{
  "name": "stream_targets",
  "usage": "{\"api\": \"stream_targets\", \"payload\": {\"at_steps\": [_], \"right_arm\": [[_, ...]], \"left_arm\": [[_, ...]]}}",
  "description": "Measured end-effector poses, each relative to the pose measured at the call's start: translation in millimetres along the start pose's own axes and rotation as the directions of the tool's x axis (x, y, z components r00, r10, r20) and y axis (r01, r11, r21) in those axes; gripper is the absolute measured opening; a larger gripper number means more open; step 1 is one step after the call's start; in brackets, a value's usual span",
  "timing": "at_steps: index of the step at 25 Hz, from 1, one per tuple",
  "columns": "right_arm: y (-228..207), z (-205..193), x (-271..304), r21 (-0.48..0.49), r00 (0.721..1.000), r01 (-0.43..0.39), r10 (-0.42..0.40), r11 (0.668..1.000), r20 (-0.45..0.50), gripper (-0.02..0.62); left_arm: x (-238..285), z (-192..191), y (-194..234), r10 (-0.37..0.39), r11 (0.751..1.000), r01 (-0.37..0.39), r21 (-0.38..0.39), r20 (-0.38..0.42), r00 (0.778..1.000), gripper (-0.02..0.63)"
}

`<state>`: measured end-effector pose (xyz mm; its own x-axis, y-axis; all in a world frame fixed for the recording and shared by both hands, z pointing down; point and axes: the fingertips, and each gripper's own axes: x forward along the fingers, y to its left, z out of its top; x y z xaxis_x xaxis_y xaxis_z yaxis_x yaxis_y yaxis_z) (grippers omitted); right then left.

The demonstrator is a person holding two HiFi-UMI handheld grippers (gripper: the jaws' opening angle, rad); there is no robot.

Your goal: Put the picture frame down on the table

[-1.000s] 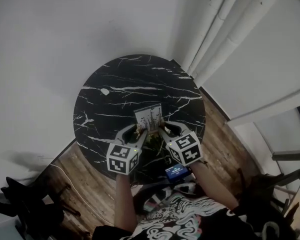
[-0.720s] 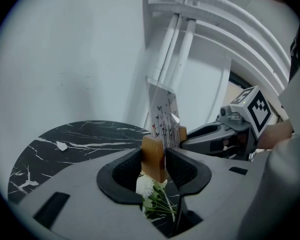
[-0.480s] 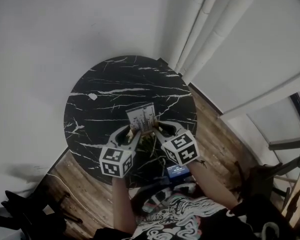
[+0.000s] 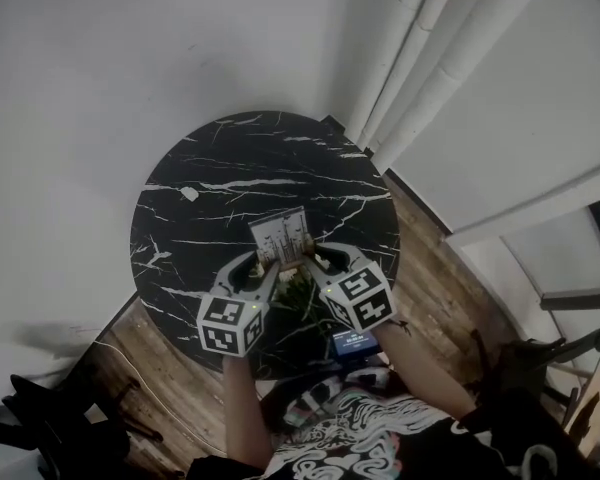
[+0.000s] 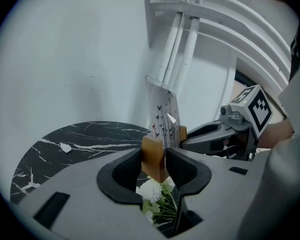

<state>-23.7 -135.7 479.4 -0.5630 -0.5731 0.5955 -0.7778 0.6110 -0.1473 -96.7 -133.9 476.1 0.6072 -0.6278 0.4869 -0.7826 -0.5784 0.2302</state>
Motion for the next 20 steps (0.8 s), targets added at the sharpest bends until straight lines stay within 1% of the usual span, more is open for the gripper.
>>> {"api": "stream_targets", "payload": {"at_steps": [9,13,20], "right_arm": [[-15.8,3.1,18.2,-0.008,1.000,-0.020,0.020,1.000,-0.011,0.081],[-20.8,0.3,27.1,-0.025,0.999,-0.024,0.023,0.999,-0.028,0.080],[-31.5,-5.1,41.2,-0.018,0.998,-0.031,0.030,0.999,-0.049,0.078]], "left_arm": [[19.1,3.4,14.5,0.003,1.000,-0.003,-0.016,-0.004,1.000,0.163],[26.9,-2.0,19.6,0.006,1.000,-0.007,-0.025,-0.018,1.000,0.163],[42.6,-5.0,28.6,0.003,1.000,-0.004,-0.020,-0.041,0.999,0.163]]}}
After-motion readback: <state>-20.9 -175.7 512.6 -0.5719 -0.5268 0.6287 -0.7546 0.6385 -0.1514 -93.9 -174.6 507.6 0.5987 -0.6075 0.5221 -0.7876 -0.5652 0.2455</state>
